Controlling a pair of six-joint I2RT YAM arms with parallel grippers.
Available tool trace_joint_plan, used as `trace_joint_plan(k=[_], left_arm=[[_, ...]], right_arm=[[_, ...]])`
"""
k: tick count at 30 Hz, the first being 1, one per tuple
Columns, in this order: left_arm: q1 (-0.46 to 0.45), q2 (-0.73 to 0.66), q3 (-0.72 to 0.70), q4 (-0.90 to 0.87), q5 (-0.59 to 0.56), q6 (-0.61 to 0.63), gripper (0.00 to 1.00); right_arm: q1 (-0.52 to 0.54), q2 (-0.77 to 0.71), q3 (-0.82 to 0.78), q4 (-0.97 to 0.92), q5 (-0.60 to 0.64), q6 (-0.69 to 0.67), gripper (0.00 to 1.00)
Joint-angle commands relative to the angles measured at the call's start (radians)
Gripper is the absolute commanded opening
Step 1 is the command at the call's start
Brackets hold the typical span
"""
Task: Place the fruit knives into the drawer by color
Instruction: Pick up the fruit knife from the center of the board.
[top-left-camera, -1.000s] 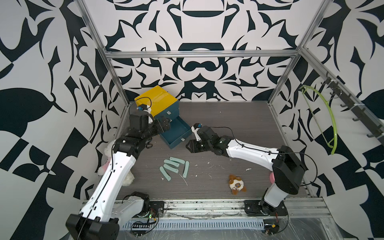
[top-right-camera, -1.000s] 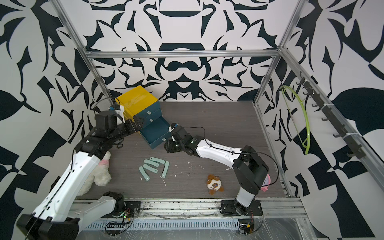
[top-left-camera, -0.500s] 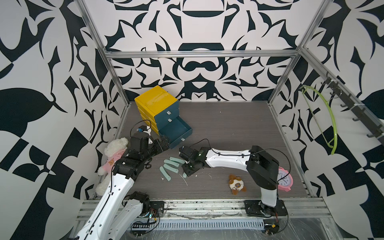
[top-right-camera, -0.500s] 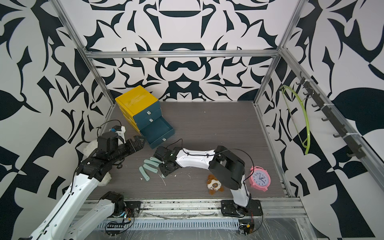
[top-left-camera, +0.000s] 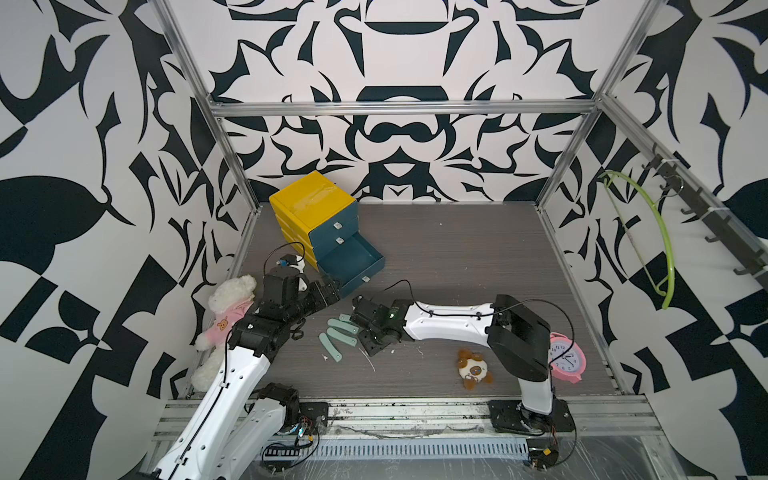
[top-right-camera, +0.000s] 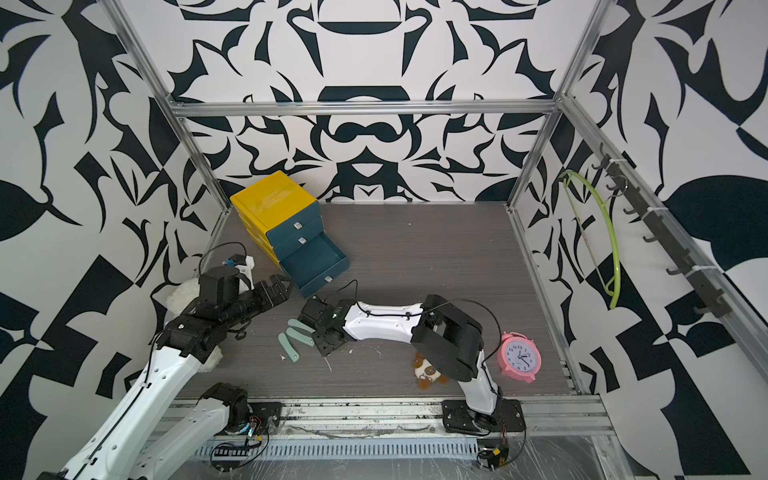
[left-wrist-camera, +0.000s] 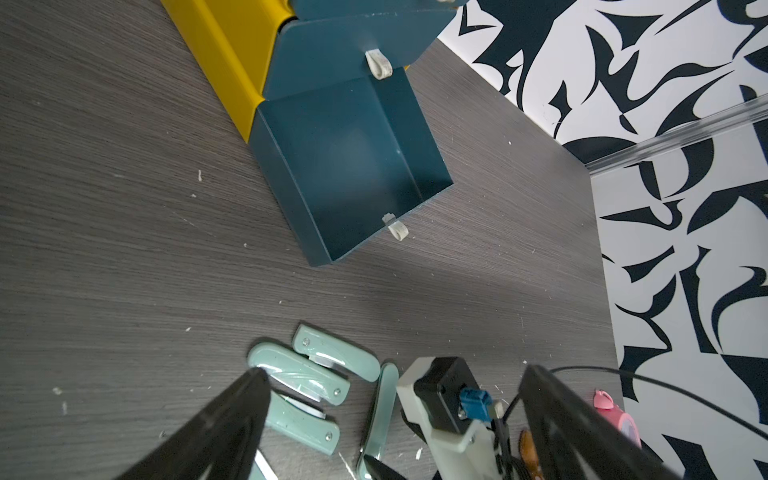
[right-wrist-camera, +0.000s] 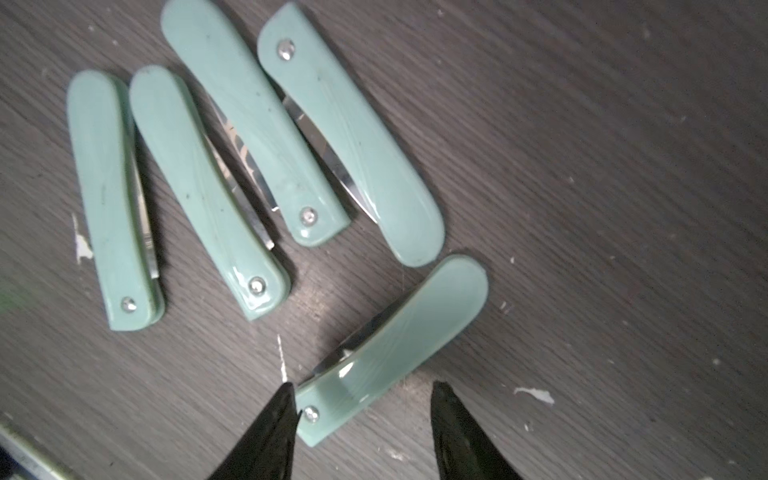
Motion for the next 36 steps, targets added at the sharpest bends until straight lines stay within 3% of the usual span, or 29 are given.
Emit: trace_joint_plan(k=[1,7,14,28,36], left_arm=[[-0.001,0.001,-0.025,0.01,0.014,0.003,0.99],[-0.001,0.007,-0.03,0.014,0.012,0.004,0.99],[-0.002,0.02,-0.03,0.023,0.015,0.003,0.99],[-0.001,0.037,-0.031,0.027,0.019,0.011,0.99],[-0.001,0.051,-0.028,0.028,0.02,0.017,0.99]], right_arm=[[0.007,0.014,0.037,-0.023,-0.004,0.026,0.55],[0.034,0.047,0.05,-0.092,0.104,0.019,0.56],[0.025,0.009,-0.025,-0.087,0.093,0.039,0.52],[-0.029,-0.041,-0.076,-0.083,0.025,0.012,0.21],[-0.044,-0.145,-0.147,0.062,-0.006,-0.023,0.12]])
